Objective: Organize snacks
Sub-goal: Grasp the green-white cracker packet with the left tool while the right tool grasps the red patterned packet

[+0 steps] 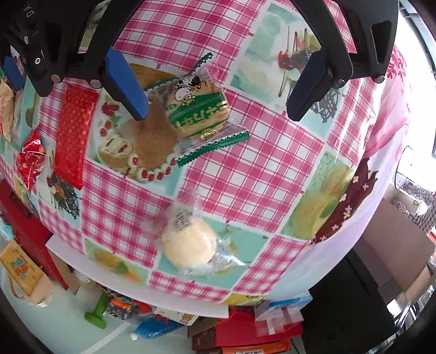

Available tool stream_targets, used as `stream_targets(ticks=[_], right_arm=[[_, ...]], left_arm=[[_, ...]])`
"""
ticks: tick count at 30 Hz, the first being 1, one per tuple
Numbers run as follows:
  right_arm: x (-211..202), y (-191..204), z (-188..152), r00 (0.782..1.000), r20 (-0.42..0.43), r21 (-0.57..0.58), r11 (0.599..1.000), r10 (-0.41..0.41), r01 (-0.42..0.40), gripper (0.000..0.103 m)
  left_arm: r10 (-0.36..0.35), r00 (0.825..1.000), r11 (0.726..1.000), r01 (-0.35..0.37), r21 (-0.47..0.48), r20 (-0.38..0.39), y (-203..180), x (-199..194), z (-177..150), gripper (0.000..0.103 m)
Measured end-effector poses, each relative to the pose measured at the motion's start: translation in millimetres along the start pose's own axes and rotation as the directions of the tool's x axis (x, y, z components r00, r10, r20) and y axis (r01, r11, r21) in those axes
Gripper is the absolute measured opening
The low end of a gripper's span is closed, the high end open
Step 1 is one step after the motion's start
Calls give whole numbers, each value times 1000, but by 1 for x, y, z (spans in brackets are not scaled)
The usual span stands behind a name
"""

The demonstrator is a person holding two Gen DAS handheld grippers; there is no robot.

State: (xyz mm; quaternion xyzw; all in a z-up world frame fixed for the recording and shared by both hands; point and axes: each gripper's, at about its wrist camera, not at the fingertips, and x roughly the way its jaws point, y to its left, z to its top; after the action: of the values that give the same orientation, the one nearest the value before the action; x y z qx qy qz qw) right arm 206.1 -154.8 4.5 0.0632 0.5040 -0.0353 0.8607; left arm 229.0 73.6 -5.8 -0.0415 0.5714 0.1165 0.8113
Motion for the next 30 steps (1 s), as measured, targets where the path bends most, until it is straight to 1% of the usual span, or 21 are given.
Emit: stream_targets(ticks=[4,5,6,7,9,10,12,15,19,22,26,28,30], right_arm=[[18,15,4,1000,-28,-25,1000,7,-8,103],[22,18,5,999,-33,-30,1000,8,-9,103],[26,21,5,999,-37,-34,999,7,-9,103],[29,23,5,999,-40,-41,999,7,-8,103],[36,28,6,999,-46,-53,999,0,-3,103],[38,30,6,999,-47,-59,998,-3,0,103],[42,33,8,999,-43,-64,998,-4,1,103],[47,37,10,999,-36,-76,997,-3,0,103],[55,41,13,999,-42,-77,997,-4,0,103],[61,42,12,998,-55,-89,996,5,-10,100],[64,47,15,999,-40,-102,995,-9,5,96],[62,46,14,999,-31,-103,995,-11,8,91],[58,45,13,1000,-15,-110,994,-10,8,76]], left_arm=[[-14,999,1000,13,-26,-32,4,10,1,100],[-20,999,999,19,-26,-33,5,12,1,96],[-25,999,999,24,-25,-36,6,13,2,91],[-32,999,999,31,-26,-40,6,15,1,88],[-50,997,998,49,-26,-51,5,19,1,77],[-51,997,998,50,-27,-54,4,19,1,75],[-42,998,999,41,-22,-54,3,20,0,66],[-40,998,999,39,-19,-43,3,21,2,59],[-43,998,999,42,-30,-44,4,22,4,57],[-42,998,999,41,-31,-45,7,21,4,57],[-45,998,999,44,-26,-46,4,19,3,57],[-45,998,999,44,-20,-45,1,19,3,57],[-48,998,999,48,-17,-46,-2,18,3,57]])
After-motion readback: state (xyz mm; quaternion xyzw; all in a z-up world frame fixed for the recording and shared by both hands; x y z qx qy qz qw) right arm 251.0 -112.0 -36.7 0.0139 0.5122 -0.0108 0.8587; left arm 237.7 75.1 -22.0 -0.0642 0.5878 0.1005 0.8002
